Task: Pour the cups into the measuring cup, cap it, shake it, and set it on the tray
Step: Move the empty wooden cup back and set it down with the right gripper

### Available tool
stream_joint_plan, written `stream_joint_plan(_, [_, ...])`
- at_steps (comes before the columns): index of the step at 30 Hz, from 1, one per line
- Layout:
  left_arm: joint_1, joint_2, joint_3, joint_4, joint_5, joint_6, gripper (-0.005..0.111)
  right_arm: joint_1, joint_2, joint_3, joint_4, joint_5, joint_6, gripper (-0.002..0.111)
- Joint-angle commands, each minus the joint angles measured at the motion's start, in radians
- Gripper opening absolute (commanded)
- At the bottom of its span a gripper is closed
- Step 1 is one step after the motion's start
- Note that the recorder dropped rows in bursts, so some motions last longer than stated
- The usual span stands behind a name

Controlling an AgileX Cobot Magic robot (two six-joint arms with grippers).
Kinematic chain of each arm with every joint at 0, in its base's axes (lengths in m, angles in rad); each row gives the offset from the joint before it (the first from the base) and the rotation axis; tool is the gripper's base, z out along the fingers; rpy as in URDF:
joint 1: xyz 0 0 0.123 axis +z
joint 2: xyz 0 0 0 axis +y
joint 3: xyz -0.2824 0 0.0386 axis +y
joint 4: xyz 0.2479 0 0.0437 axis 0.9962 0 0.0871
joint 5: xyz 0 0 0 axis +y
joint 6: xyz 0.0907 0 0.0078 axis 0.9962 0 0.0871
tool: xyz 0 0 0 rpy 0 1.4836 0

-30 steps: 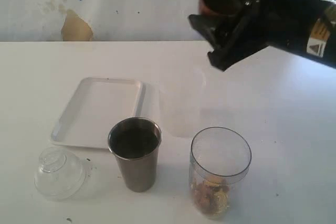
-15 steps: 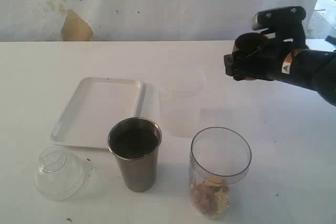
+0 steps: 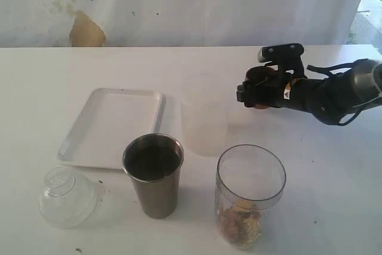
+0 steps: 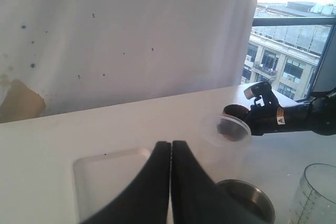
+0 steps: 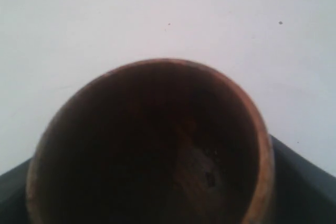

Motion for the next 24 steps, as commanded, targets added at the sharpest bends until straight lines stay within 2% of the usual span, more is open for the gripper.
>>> stream_joint_plan(1, [-0.001,-0.005,0.004,0.023,0.001,0.000,0.001,-0.009,0.015,-0.045,0.001,-0.031,0.004,0.013])
stream_joint_plan(3, [-0.001,-0.005,0.004,0.023,0.001,0.000,0.001,-0.009,0.015,-0.057,0.001,-0.031,0.004,0.031])
stream_joint_plan(7, [-0.001,-0.005,0.004,0.023,0.001,0.000,0.001,-0.009,0.013,-0.062,0.001,-0.026,0.004,0.076])
stream_joint_plan(10, [-0.001,-0.005,0.004,0.023,0.001,0.000,0.001,-0.007,0.008,-0.062,0.001,0.006,0.006,0.096])
stream_joint_plan(12, [-0.001,-0.005,0.004,0.023,0.001,0.000,0.001,-0.007,-0.001,-0.062,0.001,0.020,0.006,0.101])
stream_joint_plan(24, [-0.001,-0.005,0.004,0.023,0.004,0.000,0.001,-0.007,-0.202,-0.062,-0.003,0.170,0.031,0.101])
